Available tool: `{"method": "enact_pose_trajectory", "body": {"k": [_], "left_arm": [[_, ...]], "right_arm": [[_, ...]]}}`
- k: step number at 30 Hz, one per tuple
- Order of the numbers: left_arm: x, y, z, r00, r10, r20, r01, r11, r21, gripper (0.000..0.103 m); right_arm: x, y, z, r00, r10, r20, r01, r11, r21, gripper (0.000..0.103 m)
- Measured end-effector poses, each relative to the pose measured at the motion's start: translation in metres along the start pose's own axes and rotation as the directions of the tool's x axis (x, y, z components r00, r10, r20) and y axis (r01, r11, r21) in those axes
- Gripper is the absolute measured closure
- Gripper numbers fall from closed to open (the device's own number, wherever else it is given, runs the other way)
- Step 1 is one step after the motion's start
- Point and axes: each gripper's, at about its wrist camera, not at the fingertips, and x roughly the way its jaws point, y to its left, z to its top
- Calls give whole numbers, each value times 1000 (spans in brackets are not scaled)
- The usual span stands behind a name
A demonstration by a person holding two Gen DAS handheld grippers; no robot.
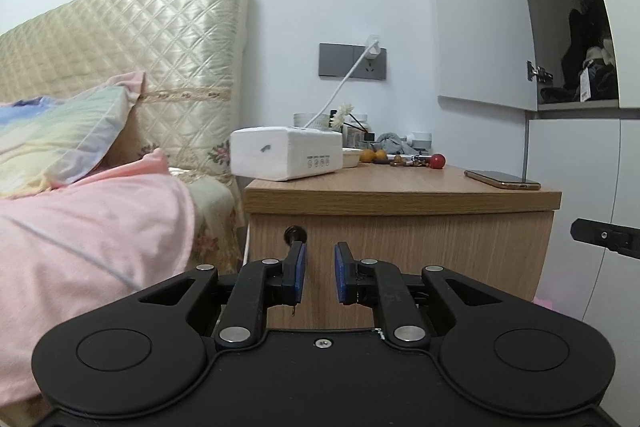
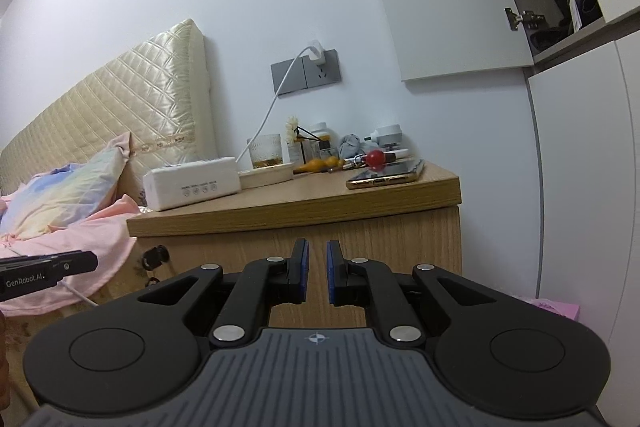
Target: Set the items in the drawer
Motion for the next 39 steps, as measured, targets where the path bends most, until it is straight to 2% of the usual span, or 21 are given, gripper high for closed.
{"method": "enact_pose_trajectory", "body": {"k": [6,12,14,27,31,35,37,39], "left_arm": [[-20,5,5,1000,-17,5,17,1000,1,88],[-39,6,6,999,-26,20,25,1000,11,86],[-42,7,5,1000,-24,17,24,1000,12,82],[-65,14,-7,999,-32,-3,32,999,-4,81],[-70,14,-9,999,-42,-5,41,999,-6,75],[-74,15,-11,999,-34,-2,34,999,-15,73],[-76,15,-11,1000,-31,3,31,999,-18,65],[-79,15,-12,999,-33,7,33,999,-17,62]], "right_arm": [[-20,12,3,1000,2,4,-2,1000,-31,92],[-34,19,2,1000,0,6,0,1000,-12,92],[-38,22,2,1000,-2,9,2,1000,-13,92],[-59,40,-1,1000,3,25,-2,1000,-29,92],[-64,45,-3,1000,0,21,0,999,-38,92],[-68,50,-5,1000,-1,20,1,999,-44,92],[-70,51,-5,1000,-6,21,7,999,-45,92],[-72,52,-6,1000,-9,20,10,999,-50,92]]}}
